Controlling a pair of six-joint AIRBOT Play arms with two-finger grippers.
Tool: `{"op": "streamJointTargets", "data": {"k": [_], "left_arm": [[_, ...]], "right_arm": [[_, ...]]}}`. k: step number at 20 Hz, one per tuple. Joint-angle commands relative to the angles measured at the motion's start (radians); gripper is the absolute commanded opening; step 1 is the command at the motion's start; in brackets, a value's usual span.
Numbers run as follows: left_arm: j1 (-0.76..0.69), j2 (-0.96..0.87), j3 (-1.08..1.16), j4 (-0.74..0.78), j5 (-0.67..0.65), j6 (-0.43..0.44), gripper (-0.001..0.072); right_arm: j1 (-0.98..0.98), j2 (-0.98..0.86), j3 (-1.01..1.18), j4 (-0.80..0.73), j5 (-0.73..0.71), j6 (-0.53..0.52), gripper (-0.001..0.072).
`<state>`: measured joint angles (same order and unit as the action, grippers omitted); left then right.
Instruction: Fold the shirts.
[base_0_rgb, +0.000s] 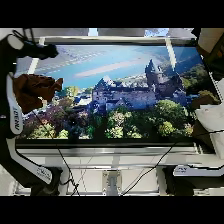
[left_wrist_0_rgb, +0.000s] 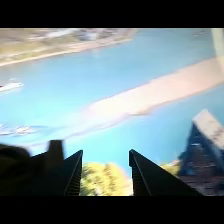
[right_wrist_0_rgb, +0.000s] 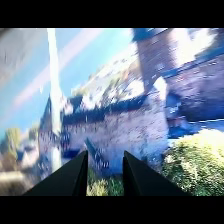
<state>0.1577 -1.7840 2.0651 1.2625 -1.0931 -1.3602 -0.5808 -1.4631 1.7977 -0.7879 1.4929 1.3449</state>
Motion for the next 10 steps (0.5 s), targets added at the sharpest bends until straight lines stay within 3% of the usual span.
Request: {"op": "streamJointTargets", "data": {"k": [1,2,3,4,6,10], "left_arm": [[0.143,0.044,0.002,0.293,-0.195,0.008,0.0431],[0.183,0.043,-0.012,0.335,-0.239,0.011,0.0562],[0.224,0.043,-0.031,0.326,-0.254,-0.004,0.0587],[0.262,0.043,-0.056,0.304,-0.265,-0.005,0.0588],[0.322,0.037,-0.091,0.299,-0.266,-0.005,0.0588],[0.399,-0.038,-0.095,0.288,-0.259,-0.006,0.059]], "right_arm": [[0.266,0.001,0.0,-0.253,-0.041,-0.061,0.0267],[0.332,0.0,0.0,-0.348,-0.041,-0.057,0.0268],[0.393,0.0,0.0,-0.436,-0.039,-0.052,0.0295],[0.443,0.0,0.0,-0.505,-0.038,-0.037,0.0381],[0.53,0.0,0.0,-0.592,-0.036,-0.029,0.0396],[0.639,0.0,0.0,-0.586,-0.037,0.02,0.0396]]}}
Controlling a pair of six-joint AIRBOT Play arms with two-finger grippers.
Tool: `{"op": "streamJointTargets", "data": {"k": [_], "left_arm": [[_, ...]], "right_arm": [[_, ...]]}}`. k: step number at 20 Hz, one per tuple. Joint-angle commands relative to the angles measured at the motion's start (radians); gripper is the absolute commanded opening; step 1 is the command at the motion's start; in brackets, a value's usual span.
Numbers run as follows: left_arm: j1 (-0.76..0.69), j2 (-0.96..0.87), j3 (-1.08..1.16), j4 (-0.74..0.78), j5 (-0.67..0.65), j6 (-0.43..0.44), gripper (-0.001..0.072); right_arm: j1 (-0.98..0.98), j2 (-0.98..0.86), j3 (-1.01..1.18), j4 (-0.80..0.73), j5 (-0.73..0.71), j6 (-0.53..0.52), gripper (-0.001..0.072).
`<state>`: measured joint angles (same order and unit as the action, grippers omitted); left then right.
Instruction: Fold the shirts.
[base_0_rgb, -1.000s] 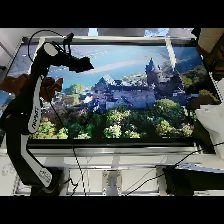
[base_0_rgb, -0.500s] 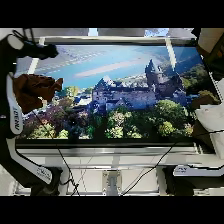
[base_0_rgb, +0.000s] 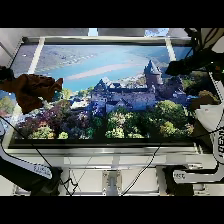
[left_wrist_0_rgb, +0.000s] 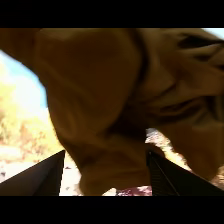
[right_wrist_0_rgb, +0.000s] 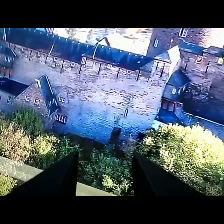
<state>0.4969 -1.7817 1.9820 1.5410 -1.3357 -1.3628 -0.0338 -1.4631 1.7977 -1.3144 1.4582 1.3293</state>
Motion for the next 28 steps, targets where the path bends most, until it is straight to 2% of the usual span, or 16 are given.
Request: {"op": "streamJointTargets", "data": {"k": [1,3,7,8,10,11,13,14,17,21,23,24,25,26,28], "left_arm": [[0.071,-0.072,-0.011,-0.013,-0.014,-0.003,0.0598],[0.072,-0.14,-0.011,-0.064,0.014,-0.003,0.0648],[0.058,-0.267,-0.011,-0.204,0.09,0.006,0.0639],[0.053,-0.286,-0.011,-0.212,0.114,0.018,0.0517],[0.045,-0.295,-0.011,-0.217,0.155,0.069,0.009],[0.041,-0.295,-0.005,-0.229,0.166,0.09,0.0011],[0.039,-0.295,0.026,-0.285,0.158,0.097,0.001],[0.039,-0.293,0.05,-0.363,0.148,0.098,0.0009],[0.03,-0.24,0.111,-0.738,0.142,0.162,0.0007],[-0.08,-0.018,0.113,-1.007,0.192,0.265,0.0007],[-0.195,0.106,0.113,-1.102,0.199,0.299,0.0007],[-0.271,0.166,0.113,-1.133,0.209,0.299,0.0007],[-0.35,0.218,0.113,-1.147,0.226,0.303,0.0007],[-0.435,0.265,0.113,-1.148,0.247,0.317,0.0007],[-0.621,0.349,0.113,-1.148,0.29,0.317,0.0007]], "right_arm": [[0.114,0.0,0.0,-0.055,-0.002,0.038,0.0396],[0.152,-0.001,0.0,-0.055,-0.008,0.062,0.0396],[0.201,-0.003,0.0,-0.053,-0.016,0.098,0.0396],[0.21,-0.003,0.0,-0.055,-0.018,0.109,0.0396],[0.22,-0.003,0.0,-0.05,-0.024,0.124,0.0395],[0.224,-0.003,0.0,-0.05,-0.03,0.129,0.0396],[0.23,-0.003,0.0,-0.047,-0.05,0.148,0.0395],[0.231,-0.003,0.0,-0.047,-0.061,0.148,0.0395],[0.232,-0.005,0.0,-0.061,-0.117,0.148,0.0395],[0.229,-0.012,-0.064,-0.149,-0.191,0.155,0.0394],[0.229,-0.012,-0.15,-0.201,-0.294,0.241,0.0392],[0.229,-0.012,-0.193,-0.215,-0.348,0.277,0.0321],[0.229,-0.012,-0.241,-0.214,-0.403,0.288,0.0104],[0.229,-0.012,-0.282,-0.212,-0.44,0.294,0.0038],[0.228,-0.012,-0.356,-0.222,-0.484,0.298,0.0036]]}}
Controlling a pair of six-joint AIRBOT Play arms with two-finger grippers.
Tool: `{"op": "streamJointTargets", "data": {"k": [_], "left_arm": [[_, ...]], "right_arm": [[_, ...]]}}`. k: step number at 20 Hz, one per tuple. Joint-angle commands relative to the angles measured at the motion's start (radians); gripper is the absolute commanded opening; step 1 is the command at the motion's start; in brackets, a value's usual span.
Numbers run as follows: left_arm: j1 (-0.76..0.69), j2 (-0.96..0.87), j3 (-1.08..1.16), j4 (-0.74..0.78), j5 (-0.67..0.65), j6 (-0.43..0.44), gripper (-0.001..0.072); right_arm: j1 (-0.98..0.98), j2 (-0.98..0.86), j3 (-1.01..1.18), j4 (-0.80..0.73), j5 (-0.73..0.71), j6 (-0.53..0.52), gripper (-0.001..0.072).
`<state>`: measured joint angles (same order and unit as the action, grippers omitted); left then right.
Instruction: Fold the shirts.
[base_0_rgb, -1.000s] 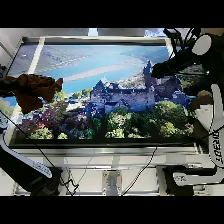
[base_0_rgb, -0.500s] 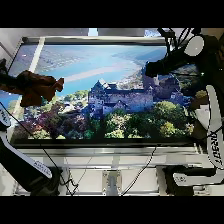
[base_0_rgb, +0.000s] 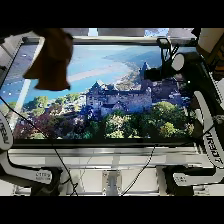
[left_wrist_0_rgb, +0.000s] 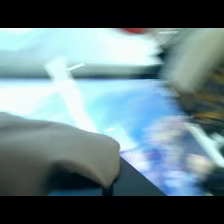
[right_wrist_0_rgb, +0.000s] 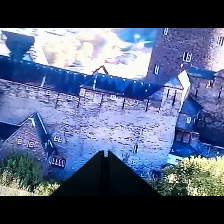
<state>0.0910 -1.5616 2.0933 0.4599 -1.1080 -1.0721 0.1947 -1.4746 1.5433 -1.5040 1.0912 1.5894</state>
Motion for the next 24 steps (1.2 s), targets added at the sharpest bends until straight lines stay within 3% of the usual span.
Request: {"op": "streamJointTargets", "data": {"k": [1,5,8,11,14,17,19,22,24], "left_arm": [[-0.29,0.161,0.002,-0.066,0.081,0.028,0.0008],[-0.383,0.253,0.001,-0.029,0.141,0.003,0.0009],[-0.378,0.262,-0.029,0.295,-0.021,-0.228,0.0009],[-0.38,0.262,-0.251,0.576,-0.23,-0.303,0.0009],[-0.38,0.241,-0.591,0.634,-0.142,-0.289,0.001],[-0.38,0.168,-0.896,0.56,-0.032,-0.289,0.0012],[-0.38,0.1,-1.031,0.534,-0.098,-0.286,0.002],[-0.38,0.031,-1.158,0.551,-0.248,-0.194,0.0011],[-0.38,0.027,-1.201,0.584,-0.273,-0.188,0.0011]], "right_arm": [[-0.004,0.0,-0.125,-0.034,-0.126,0.038,0.003],[-0.059,0.006,-0.143,-0.081,-0.127,0.038,0.0029],[-0.161,0.031,-0.143,-0.086,-0.138,0.04,0.0029],[-0.253,0.059,-0.143,-0.074,-0.14,0.068,0.003],[-0.29,0.063,-0.143,-0.001,-0.125,0.052,0.003],[-0.27,0.063,-0.143,0.159,-0.114,-0.12,0.0029],[-0.243,0.063,-0.143,0.285,-0.076,-0.29,0.0029],[-0.18,0.055,-0.145,0.328,-0.007,-0.439,0.0028],[-0.13,0.031,-0.145,0.337,0.043,-0.5,0.0029]]}}
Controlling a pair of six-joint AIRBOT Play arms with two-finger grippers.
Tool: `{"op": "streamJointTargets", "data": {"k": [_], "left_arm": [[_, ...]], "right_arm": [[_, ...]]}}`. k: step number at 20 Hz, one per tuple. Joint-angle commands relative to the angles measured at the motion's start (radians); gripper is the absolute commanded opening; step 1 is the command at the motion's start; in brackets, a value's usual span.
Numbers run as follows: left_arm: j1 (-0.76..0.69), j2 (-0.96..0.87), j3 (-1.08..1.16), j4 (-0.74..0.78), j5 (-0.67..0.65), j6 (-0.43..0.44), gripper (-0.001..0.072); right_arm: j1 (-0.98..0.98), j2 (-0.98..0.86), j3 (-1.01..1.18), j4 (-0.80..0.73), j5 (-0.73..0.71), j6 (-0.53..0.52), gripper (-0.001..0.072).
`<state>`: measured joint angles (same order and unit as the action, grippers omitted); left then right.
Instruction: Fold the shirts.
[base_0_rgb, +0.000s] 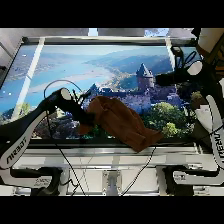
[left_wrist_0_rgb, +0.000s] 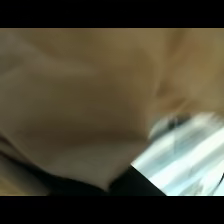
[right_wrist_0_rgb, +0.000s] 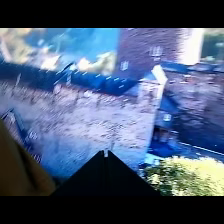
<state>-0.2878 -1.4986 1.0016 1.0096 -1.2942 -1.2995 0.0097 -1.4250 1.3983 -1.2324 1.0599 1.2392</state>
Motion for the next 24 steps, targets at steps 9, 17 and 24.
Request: {"op": "streamJointTargets", "data": {"k": [9,17,24], "left_arm": [[0.0,-0.035,-0.113,0.037,-0.084,0.038,0.026],[0.0,-0.035,-0.113,0.033,-0.077,0.016,0.026],[0.0,-0.035,-0.113,0.007,-0.042,0.013,0.0259]], "right_arm": [[0.248,-0.226,0.0,0.238,0.112,-0.322,0.027],[0.404,-0.326,0.0,0.303,-0.105,-0.446,0.0329],[0.449,-0.361,0.002,0.298,-0.338,-0.452,0.0329]]}}
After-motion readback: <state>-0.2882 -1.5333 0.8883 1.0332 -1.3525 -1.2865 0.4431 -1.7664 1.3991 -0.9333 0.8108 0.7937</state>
